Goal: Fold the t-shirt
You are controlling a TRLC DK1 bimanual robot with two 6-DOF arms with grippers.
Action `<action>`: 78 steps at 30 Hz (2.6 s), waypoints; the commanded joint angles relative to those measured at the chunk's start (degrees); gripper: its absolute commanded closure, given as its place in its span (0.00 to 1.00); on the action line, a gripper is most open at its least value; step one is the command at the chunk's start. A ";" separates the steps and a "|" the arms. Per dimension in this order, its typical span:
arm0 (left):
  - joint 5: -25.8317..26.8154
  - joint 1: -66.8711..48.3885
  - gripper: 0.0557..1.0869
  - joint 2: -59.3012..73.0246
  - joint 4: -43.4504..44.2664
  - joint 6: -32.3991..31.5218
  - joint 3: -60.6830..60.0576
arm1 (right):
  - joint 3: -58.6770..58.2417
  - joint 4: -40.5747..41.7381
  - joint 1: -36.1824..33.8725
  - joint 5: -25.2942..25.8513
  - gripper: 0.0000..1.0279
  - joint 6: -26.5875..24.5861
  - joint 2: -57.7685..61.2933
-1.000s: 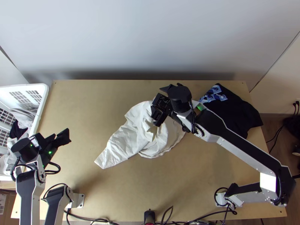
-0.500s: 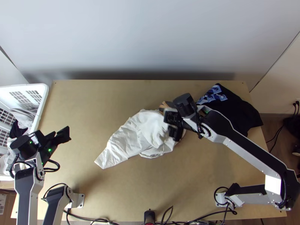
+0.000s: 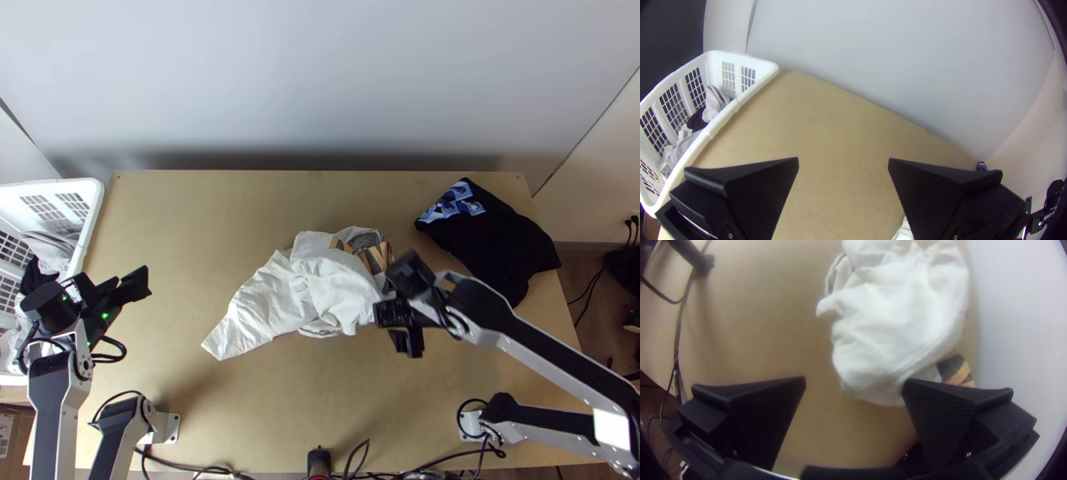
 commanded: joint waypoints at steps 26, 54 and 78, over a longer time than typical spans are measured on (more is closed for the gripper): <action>-0.52 0.04 0.05 -1.68 -3.64 -0.20 2.21 | -1.01 28.28 1.10 1.14 0.97 3.33 -2.24; 0.80 -27.21 0.05 8.86 -17.88 -6.96 -0.78 | 33.09 9.30 -1.71 -0.70 0.98 16.34 -0.57; 2.38 -38.81 0.05 35.67 14.20 -11.71 1.77 | 30.19 9.82 -1.98 0.09 0.97 19.59 4.09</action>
